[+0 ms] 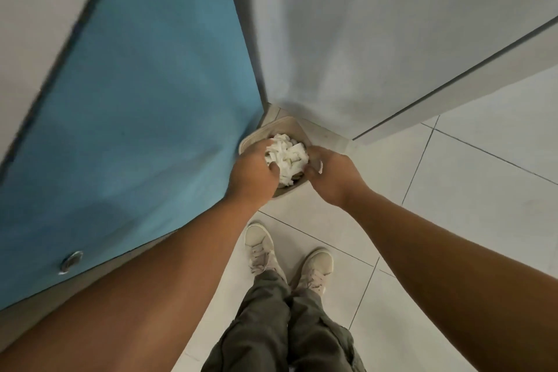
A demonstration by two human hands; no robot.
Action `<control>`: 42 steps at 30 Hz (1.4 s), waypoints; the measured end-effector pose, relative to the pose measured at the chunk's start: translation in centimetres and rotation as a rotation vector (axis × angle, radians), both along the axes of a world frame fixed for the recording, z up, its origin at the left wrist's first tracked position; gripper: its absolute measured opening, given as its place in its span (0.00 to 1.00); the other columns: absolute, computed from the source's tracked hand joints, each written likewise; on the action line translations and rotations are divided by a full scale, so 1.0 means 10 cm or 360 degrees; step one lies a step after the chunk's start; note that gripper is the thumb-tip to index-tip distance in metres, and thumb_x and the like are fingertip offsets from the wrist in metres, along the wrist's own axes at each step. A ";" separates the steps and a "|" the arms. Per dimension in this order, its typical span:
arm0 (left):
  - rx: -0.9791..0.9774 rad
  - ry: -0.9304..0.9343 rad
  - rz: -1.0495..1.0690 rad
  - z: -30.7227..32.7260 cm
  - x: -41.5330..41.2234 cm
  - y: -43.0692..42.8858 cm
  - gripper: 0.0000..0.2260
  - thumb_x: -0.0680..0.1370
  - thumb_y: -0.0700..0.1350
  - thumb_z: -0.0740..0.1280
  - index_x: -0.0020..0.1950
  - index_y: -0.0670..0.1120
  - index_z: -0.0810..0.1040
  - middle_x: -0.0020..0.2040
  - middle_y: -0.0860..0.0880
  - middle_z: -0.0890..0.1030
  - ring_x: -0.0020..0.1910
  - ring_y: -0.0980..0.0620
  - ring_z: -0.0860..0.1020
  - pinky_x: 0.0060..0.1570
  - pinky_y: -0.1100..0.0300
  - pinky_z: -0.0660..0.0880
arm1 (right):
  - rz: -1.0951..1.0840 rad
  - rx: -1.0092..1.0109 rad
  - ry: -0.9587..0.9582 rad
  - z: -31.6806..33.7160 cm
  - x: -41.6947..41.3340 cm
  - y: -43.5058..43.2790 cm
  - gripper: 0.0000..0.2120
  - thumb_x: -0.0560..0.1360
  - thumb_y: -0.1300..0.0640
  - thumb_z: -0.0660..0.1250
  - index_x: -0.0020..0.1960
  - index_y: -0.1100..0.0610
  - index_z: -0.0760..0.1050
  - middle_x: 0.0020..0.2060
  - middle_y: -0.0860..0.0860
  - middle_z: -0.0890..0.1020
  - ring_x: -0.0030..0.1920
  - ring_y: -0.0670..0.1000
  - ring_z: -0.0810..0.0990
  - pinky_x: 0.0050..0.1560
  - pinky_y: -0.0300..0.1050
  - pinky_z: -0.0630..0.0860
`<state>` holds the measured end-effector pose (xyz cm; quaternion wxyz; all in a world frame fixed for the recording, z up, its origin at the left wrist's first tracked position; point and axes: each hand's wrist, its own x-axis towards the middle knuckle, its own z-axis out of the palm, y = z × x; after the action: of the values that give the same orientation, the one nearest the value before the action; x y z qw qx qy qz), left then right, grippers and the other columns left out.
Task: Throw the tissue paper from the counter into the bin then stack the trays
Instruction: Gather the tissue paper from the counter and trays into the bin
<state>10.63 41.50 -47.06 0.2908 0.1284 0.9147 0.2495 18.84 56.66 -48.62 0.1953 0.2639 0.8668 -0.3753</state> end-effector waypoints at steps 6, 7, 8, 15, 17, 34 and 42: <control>0.0263 0.0295 -0.0094 1.45 0.09 0.26 0.18 0.78 0.40 0.64 0.67 0.50 0.75 0.64 0.49 0.77 0.65 0.48 0.72 0.64 0.56 0.71 | 0.0057 0.0155 0.0498 1.46 -0.06 -0.03 0.19 0.76 0.53 0.65 0.67 0.53 0.74 0.63 0.51 0.78 0.64 0.53 0.74 0.65 0.49 0.71; 0.0275 0.0338 -0.0103 1.67 0.09 0.27 0.19 0.78 0.41 0.64 0.69 0.50 0.73 0.66 0.49 0.76 0.67 0.48 0.70 0.65 0.55 0.70 | 0.0092 0.0188 0.0569 1.69 -0.07 0.00 0.19 0.76 0.53 0.64 0.66 0.54 0.74 0.62 0.51 0.78 0.64 0.54 0.74 0.64 0.50 0.72; 0.0296 0.0395 -0.0104 1.89 0.08 0.26 0.19 0.79 0.42 0.63 0.69 0.51 0.72 0.67 0.50 0.75 0.68 0.49 0.69 0.66 0.56 0.69 | 0.0119 0.0234 0.0629 1.92 -0.09 0.04 0.20 0.76 0.53 0.65 0.66 0.54 0.74 0.62 0.51 0.78 0.64 0.54 0.74 0.65 0.49 0.72; 0.0461 0.0794 -0.0043 3.39 0.04 -0.02 0.19 0.79 0.43 0.63 0.70 0.49 0.71 0.67 0.49 0.75 0.68 0.50 0.69 0.65 0.58 0.67 | 0.0254 0.0513 0.0981 3.37 -0.16 0.05 0.20 0.77 0.54 0.66 0.68 0.55 0.73 0.65 0.52 0.77 0.67 0.53 0.71 0.68 0.46 0.66; 0.0529 0.0886 -0.0014 3.74 0.03 -0.16 0.19 0.78 0.42 0.64 0.70 0.46 0.72 0.66 0.47 0.76 0.67 0.48 0.71 0.66 0.57 0.67 | 0.0272 0.0520 0.1097 3.70 -0.19 -0.04 0.19 0.77 0.55 0.67 0.67 0.56 0.73 0.64 0.52 0.77 0.67 0.53 0.72 0.67 0.44 0.66; 0.0287 0.1208 0.0441 4.84 0.08 -3.03 0.15 0.79 0.45 0.65 0.66 0.51 0.75 0.66 0.53 0.75 0.67 0.52 0.70 0.61 0.64 0.63 | 0.0769 0.0388 0.1290 4.94 -0.52 -2.36 0.20 0.78 0.54 0.64 0.69 0.56 0.72 0.69 0.53 0.73 0.71 0.53 0.67 0.71 0.46 0.63; -0.0153 0.1131 0.0646 4.66 -0.04 -4.80 0.16 0.78 0.44 0.66 0.66 0.47 0.75 0.65 0.47 0.76 0.63 0.43 0.72 0.60 0.52 0.72 | 0.1056 0.0236 0.1136 4.84 -0.77 -4.04 0.19 0.79 0.53 0.63 0.69 0.54 0.71 0.68 0.50 0.74 0.68 0.54 0.71 0.66 0.48 0.69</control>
<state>10.26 -6.49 -0.49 -0.0927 0.0098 0.9755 0.1990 11.15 16.25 -0.18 -0.0242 -0.1581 0.9413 -0.2972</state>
